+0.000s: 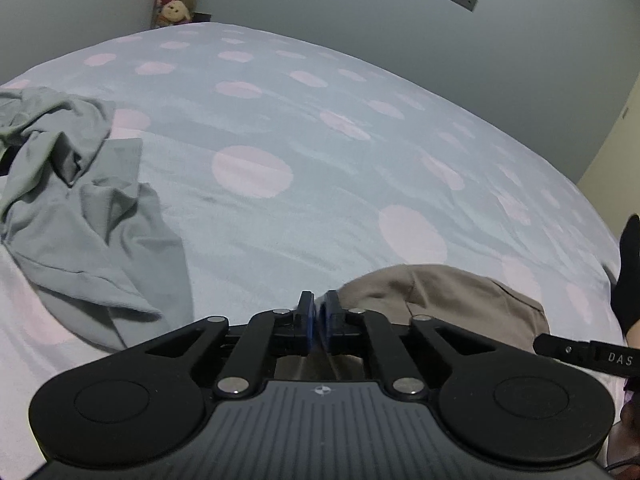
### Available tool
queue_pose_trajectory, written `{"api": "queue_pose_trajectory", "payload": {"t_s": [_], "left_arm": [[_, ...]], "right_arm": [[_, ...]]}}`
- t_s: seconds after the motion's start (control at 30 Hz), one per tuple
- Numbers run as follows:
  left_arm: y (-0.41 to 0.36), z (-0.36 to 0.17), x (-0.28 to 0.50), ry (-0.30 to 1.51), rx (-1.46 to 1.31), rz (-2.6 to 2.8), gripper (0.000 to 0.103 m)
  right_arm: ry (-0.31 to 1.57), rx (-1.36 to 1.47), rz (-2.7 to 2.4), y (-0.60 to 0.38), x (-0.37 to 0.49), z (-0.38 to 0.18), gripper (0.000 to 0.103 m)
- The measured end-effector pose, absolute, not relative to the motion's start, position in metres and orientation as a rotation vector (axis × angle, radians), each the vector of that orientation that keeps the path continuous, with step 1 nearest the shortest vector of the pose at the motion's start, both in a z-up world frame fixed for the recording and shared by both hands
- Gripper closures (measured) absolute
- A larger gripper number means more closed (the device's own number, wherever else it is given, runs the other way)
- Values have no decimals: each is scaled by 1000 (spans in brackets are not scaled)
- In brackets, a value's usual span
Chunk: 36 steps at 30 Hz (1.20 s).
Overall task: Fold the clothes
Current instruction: 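Grasp the folded shirt's end with both grippers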
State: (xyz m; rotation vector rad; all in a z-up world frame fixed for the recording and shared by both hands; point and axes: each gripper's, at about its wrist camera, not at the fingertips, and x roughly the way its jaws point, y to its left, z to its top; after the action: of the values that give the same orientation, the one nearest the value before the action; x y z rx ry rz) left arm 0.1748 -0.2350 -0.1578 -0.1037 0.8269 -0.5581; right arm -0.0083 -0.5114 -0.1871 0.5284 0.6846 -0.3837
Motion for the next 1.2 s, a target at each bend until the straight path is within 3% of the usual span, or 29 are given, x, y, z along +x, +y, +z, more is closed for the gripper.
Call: {"api": "queue_pose_trajectory", "payload": {"t_s": [0.03,0.07,0.1,0.23,0.53,0.73,0.87,0.93,0.97,1.0,1.2], "left_arm": [[-232,-156,173,820,-109,-543,72],[-230,-153,171,813,-114,-532,56],[-227,-151,168,809,-120,-532,50],[-217,-150,160,860,-176,-566,47],[-225,-168,166,937,-224,-604,46],[-237,-173,168,948,-225,-627,55],[-242,-177,167,969,-231,-657,78],[-242,-178,168,974,-241,-668,84],[-242,-177,168,972,-242,-671,86],[-242,-177,168,970,-243,-673,87],[-240,-160,154,891,-224,-694,92]], "right_arm": [[678,532,-381,-512,-10,-186,70],[666,535,-380,-513,-13,-184,70],[656,541,-376,-513,-16,-183,70],[621,576,-345,-515,-29,-179,62],[665,702,-284,-519,-32,-196,61],[657,699,-274,-514,-28,-201,59],[653,666,-255,-505,-25,-202,59],[652,660,-255,-502,-24,-202,70],[652,661,-258,-501,-24,-202,81],[653,662,-261,-500,-24,-202,86],[615,606,-300,-485,-30,-186,92]]}}
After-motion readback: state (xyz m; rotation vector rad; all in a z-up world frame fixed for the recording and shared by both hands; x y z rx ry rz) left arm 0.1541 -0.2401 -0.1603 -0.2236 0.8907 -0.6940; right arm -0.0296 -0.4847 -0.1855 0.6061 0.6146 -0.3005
